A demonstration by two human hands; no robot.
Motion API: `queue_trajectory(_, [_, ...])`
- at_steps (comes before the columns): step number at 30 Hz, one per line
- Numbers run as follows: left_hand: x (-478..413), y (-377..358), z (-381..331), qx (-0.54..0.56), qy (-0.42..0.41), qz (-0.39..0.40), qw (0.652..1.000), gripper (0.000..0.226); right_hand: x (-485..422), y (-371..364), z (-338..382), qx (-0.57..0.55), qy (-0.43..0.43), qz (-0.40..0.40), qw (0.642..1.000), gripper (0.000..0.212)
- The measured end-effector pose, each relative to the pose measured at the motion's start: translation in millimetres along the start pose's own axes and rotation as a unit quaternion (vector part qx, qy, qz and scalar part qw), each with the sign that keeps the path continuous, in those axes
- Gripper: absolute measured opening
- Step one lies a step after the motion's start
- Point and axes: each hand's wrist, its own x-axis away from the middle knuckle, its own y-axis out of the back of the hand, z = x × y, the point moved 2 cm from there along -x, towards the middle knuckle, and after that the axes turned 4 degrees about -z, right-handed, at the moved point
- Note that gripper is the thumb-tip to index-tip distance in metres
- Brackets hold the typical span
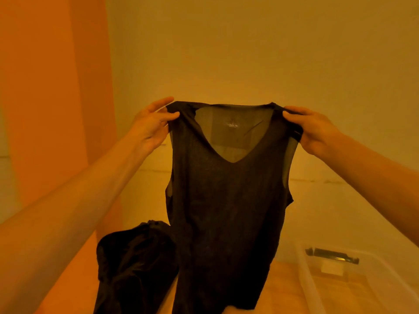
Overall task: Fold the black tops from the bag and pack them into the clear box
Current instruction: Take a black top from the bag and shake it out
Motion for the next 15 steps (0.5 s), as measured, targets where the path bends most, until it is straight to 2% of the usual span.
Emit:
queue_trajectory(4, [-29, -23, -42, 0.019, -0.060, -0.011, 0.998, 0.039, -21, -13, 50, 0.071, 0.071, 0.004, 0.995, 0.005])
queue_trajectory(7, [-45, -28, -54, -0.006, -0.093, -0.007, 0.996, 0.040, -34, -16, 76, 0.152, 0.112, 0.014, 0.982, 0.010])
queue_trajectory(9, [-48, -26, -52, -0.090, -0.130, -0.004, 0.987, 0.037, -41, -15, 84, 0.205, 0.132, 0.013, 0.970, 0.017])
queue_trajectory(12, [-45, -20, -43, -0.240, -0.199, -0.029, 0.950, 0.023, -44, -16, 81, 0.258, 0.153, 0.024, 0.954, 0.021])
queue_trajectory(15, [-45, -11, -35, -0.312, -0.192, -0.031, 0.930, 0.014, -45, -14, 71, 0.251, 0.147, 0.037, 0.956, 0.021])
